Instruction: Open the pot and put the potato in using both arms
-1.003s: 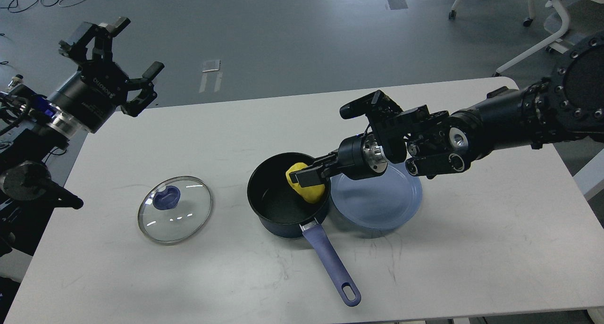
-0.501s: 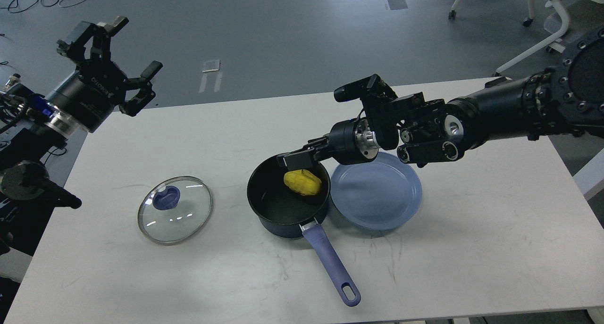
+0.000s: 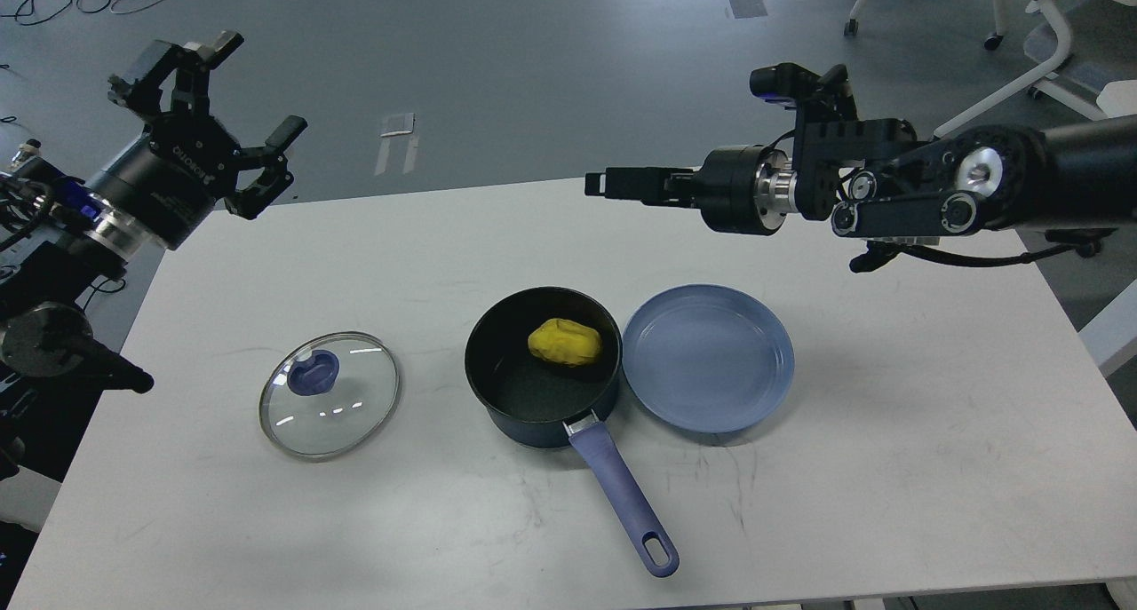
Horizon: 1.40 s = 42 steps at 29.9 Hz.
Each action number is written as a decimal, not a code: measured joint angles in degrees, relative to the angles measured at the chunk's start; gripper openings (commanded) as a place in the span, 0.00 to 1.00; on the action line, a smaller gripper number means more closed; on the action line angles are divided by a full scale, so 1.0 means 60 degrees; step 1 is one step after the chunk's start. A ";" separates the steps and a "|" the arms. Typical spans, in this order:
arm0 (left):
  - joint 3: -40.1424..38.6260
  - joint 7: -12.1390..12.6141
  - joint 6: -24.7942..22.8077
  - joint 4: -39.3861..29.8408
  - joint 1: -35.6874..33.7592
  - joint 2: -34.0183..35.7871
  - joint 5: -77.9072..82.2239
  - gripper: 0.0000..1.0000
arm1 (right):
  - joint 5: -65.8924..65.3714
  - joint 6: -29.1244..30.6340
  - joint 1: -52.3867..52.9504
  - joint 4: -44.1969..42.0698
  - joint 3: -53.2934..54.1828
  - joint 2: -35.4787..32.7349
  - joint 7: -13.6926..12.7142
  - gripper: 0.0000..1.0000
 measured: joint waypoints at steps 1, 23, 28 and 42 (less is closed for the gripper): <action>0.0001 -0.0001 0.0000 -0.0001 0.0033 -0.0014 0.0003 0.98 | 0.0302 0.0088 -0.0220 -0.0008 0.0283 -0.0241 0.0000 1.00; -0.0007 -0.0018 0.0000 0.0005 0.1335 -0.0692 0.0136 0.98 | 0.2886 0.2350 -0.6202 -0.0760 0.6188 -0.3016 -0.0001 1.00; -0.0013 -0.0019 0.0000 0.0082 0.1508 -0.0897 0.0140 0.98 | 0.2887 0.3619 -0.6678 -0.1098 0.6373 -0.3203 0.0000 1.00; -0.0030 -0.0019 0.0000 0.0155 0.1869 -0.1060 0.0139 0.98 | 0.2872 0.3999 -0.6961 -0.1305 0.6680 -0.3279 0.0000 1.00</action>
